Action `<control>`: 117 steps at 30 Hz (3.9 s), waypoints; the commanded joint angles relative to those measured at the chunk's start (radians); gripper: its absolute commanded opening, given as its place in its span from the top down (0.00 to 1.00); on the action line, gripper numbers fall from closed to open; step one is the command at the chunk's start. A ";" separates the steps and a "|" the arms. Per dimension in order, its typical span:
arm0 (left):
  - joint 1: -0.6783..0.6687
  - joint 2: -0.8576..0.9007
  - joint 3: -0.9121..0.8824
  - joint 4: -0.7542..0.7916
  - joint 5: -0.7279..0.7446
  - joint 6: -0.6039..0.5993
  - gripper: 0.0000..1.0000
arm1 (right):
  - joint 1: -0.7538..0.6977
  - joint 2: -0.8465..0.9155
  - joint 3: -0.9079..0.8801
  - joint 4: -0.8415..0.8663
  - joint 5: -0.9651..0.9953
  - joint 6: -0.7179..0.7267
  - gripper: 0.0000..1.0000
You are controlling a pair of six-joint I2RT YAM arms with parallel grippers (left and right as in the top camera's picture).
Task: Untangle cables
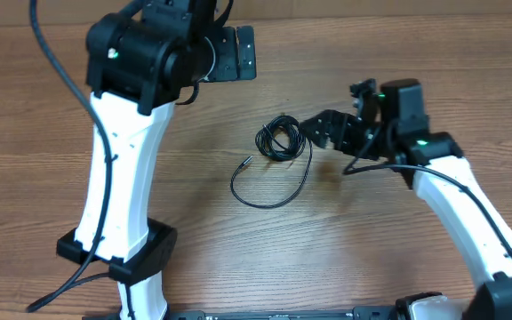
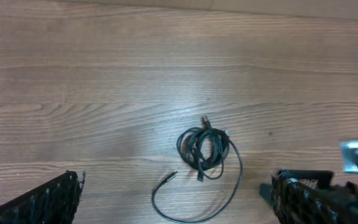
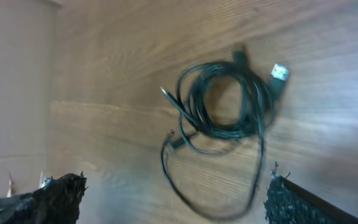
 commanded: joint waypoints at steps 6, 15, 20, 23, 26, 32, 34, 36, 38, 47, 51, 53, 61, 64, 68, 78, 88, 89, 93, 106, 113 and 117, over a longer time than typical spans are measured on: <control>0.013 0.030 0.011 -0.014 -0.031 -0.047 0.00 | 0.186 0.119 0.019 0.028 0.358 0.045 0.05; 0.040 0.030 0.011 -0.028 -0.026 -0.046 0.00 | 0.245 0.252 0.019 0.103 0.355 -0.175 0.22; 0.040 0.030 0.011 -0.028 -0.026 -0.046 0.00 | 0.296 0.315 0.019 0.140 0.356 -0.292 0.22; 0.040 0.030 0.011 -0.028 -0.027 -0.043 0.00 | 0.328 0.326 0.019 0.163 0.360 -0.310 0.22; 0.040 0.030 0.011 -0.028 -0.027 -0.043 0.00 | 0.345 0.326 0.019 0.189 0.371 -0.310 0.25; 0.040 0.030 0.011 -0.028 -0.027 -0.042 0.00 | 0.349 0.326 0.019 0.220 0.459 -0.310 0.32; 0.040 0.030 0.011 -0.028 -0.027 -0.042 0.00 | 0.349 0.326 0.019 0.230 0.472 -0.315 0.32; 0.040 0.030 0.011 -0.028 -0.027 -0.042 0.00 | 0.349 0.326 0.019 0.240 0.471 -0.348 0.33; 0.040 0.030 0.011 -0.028 -0.027 -0.042 0.00 | 0.350 0.326 0.018 0.244 0.467 -0.369 0.33; 0.040 0.030 0.011 -0.028 -0.027 -0.042 0.01 | 0.357 0.330 -0.003 0.245 0.393 -0.490 0.34; 0.040 0.030 0.011 -0.028 -0.027 -0.042 0.00 | 0.357 0.346 -0.006 0.239 0.392 -0.490 0.38; 0.040 0.030 0.011 -0.028 -0.027 -0.036 0.00 | 0.357 0.353 -0.006 0.240 0.392 -0.488 0.52; 0.040 0.030 0.011 -0.028 -0.027 -0.024 0.00 | 0.357 0.351 0.004 0.256 0.393 -0.432 0.96; 0.040 0.030 0.011 -0.028 -0.027 -0.024 0.00 | 0.356 0.332 0.046 0.246 0.393 -0.352 0.96; 0.040 0.030 0.011 -0.028 -0.027 -0.024 0.00 | 0.356 0.263 0.143 0.187 0.392 -0.310 0.96; 0.040 0.032 0.011 -0.028 -0.027 -0.024 0.00 | 0.356 0.000 0.336 0.062 0.369 -0.230 0.96; 0.040 0.034 0.006 -0.027 0.050 0.005 0.00 | 0.356 -0.096 0.336 0.082 0.328 -0.166 0.96; 0.040 0.034 0.004 -0.028 0.068 0.024 0.00 | 0.356 -0.096 0.336 0.092 0.328 -0.156 0.96; 0.040 0.039 -0.014 -0.028 0.086 0.048 0.00 | 0.353 -0.097 0.336 0.132 0.331 -0.108 0.96; 0.040 0.039 -0.207 0.019 0.221 0.136 0.00 | 0.352 -0.140 0.336 0.184 0.328 -0.090 0.96; 0.040 0.039 -0.331 0.105 0.262 0.167 0.26 | 0.352 -0.197 0.336 0.193 0.332 -0.090 0.96; 0.040 0.039 -0.380 0.134 0.262 0.167 0.62 | 0.352 -0.223 0.336 0.189 0.332 -0.090 0.96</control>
